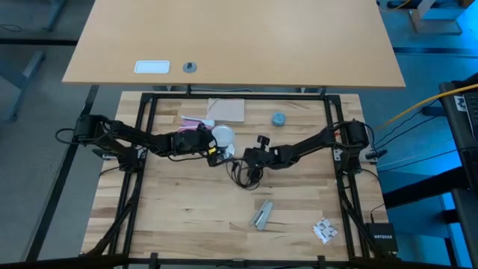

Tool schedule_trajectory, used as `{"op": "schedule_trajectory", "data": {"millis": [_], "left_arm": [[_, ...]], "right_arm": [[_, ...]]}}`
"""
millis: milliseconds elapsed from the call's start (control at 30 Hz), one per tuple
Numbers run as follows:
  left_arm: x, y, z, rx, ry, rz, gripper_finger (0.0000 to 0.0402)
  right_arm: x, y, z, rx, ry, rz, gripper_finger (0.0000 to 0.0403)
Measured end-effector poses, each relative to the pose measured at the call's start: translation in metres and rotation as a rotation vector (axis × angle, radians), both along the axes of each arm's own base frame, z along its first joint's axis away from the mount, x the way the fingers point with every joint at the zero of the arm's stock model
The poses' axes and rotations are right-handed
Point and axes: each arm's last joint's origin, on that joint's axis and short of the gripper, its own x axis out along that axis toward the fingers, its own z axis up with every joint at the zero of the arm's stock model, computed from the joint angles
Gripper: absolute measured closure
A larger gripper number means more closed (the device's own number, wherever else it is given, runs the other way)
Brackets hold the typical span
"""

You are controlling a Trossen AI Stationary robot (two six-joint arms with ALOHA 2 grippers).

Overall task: Screw lightbulb
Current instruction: Insert light bulb into the lamp

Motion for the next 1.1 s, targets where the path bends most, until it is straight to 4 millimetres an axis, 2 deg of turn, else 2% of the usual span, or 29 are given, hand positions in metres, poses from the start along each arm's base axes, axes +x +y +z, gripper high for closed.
{"op": "schedule_trajectory", "data": {"millis": [267, 467, 600, 1100], "left_arm": [[0.000, 0.000, 0.000, 0.002, 0.004, 0.002, 0.0235], [0.000, 0.000, 0.000, 0.001, 0.005, 0.001, 0.0235], [0.000, 0.000, 0.000, -0.001, 0.006, -0.002, 0.0235], [0.000, 0.000, -0.001, -0.003, 0.007, -0.003, 0.0235]], "right_arm": [[-0.001, -0.027, 0.000, -0.054, 0.019, -0.056, 0.0394], [-0.002, -0.049, 0.001, -0.080, 0.008, -0.115, 0.0378], [-0.004, -0.061, 0.001, -0.084, 0.008, -0.151, 0.0385], [0.003, -0.069, 0.009, -0.179, -0.058, -0.120, 0.0378]]}}
